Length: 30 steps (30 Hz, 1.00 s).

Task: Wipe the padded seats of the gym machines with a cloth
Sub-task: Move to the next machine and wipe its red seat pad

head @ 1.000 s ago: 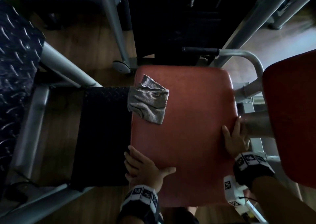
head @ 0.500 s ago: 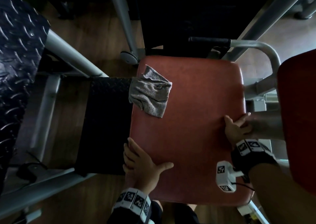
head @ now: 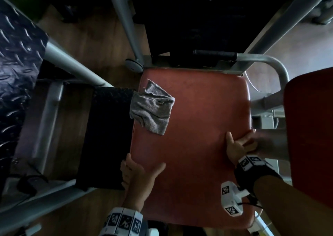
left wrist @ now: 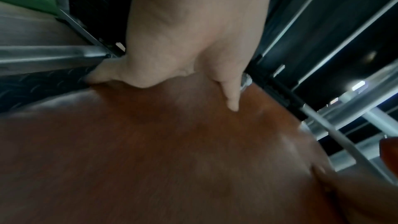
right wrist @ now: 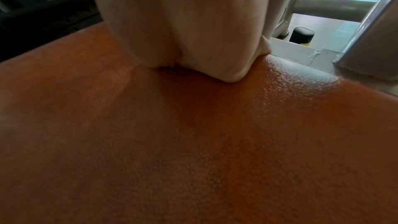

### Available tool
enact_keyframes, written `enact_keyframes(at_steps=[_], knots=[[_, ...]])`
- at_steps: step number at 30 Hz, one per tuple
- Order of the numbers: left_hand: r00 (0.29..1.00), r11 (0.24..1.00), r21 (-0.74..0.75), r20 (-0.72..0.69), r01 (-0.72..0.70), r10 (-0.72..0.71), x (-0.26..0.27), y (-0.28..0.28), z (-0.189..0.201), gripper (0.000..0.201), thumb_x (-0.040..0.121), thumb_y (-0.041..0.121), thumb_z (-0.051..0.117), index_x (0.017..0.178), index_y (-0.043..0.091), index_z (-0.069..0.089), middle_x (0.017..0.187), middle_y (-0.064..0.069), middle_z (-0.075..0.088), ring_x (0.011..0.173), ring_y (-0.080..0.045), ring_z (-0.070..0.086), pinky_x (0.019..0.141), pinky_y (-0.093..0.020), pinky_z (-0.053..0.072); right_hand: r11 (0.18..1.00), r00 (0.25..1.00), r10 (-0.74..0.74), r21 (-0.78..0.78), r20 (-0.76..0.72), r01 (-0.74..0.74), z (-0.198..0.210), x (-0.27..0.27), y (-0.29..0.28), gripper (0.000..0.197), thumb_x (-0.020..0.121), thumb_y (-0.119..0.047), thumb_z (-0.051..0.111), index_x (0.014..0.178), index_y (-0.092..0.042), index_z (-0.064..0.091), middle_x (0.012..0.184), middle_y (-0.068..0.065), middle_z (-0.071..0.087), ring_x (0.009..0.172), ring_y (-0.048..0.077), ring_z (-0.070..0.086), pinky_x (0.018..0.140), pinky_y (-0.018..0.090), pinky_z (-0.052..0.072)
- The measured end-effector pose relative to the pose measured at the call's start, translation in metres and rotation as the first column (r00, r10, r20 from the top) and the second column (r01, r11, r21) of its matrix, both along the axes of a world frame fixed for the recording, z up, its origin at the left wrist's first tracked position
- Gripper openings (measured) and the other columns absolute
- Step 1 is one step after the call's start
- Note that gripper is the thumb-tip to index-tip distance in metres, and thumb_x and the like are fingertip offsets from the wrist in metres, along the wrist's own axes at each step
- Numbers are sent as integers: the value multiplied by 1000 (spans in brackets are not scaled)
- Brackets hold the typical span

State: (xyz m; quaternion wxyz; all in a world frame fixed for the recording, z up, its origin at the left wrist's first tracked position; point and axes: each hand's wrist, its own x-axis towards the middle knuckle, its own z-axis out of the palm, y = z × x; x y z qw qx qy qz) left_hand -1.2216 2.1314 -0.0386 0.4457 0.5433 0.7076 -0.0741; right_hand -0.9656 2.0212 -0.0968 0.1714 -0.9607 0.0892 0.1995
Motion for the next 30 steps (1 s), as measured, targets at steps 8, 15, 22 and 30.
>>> enact_keyframes(at_steps=[8, 15, 22, 30], knots=[[819, 577, 652, -122, 492, -561, 72, 78, -7, 63, 92, 54, 49, 148, 29, 33, 160, -6, 16, 146, -31, 18, 116, -51, 17, 993, 935, 110, 83, -336, -87, -41, 23, -20, 131, 62, -99, 24, 153, -6, 14, 158, 23, 13, 146, 37, 13, 119, 51, 8], [670, 469, 499, -381, 729, -637, 117, 129, -40, 70, 92, 62, 34, 153, 38, 9, 163, -1, 1, 144, -47, 8, 110, -64, 21, 999, 997, 20, 28, -80, -18, -37, 8, -14, 110, 71, -88, 32, 155, -21, 7, 153, 27, 18, 139, 52, 15, 115, 61, 8], [796, 702, 455, -27, 548, -604, 147, 209, -50, 73, 92, 56, 46, 152, 37, 11, 162, -3, -3, 144, -35, 19, 112, -47, 29, 996, 998, -29, 80, -58, 33, -44, 16, -22, 99, 82, -69, 48, 153, -27, -6, 154, 25, 8, 141, 48, 8, 116, 52, 4], [938, 890, 398, 158, 225, -308, 120, 203, -50, 58, 92, 54, 49, 138, 20, 39, 135, -10, 53, 120, -30, 55, 94, -36, 43, 996, 959, 80, 49, -271, -69, -83, 22, -39, 119, 64, -94, 32, 152, -15, 19, 151, 24, 25, 140, 46, 21, 116, 59, 14]])
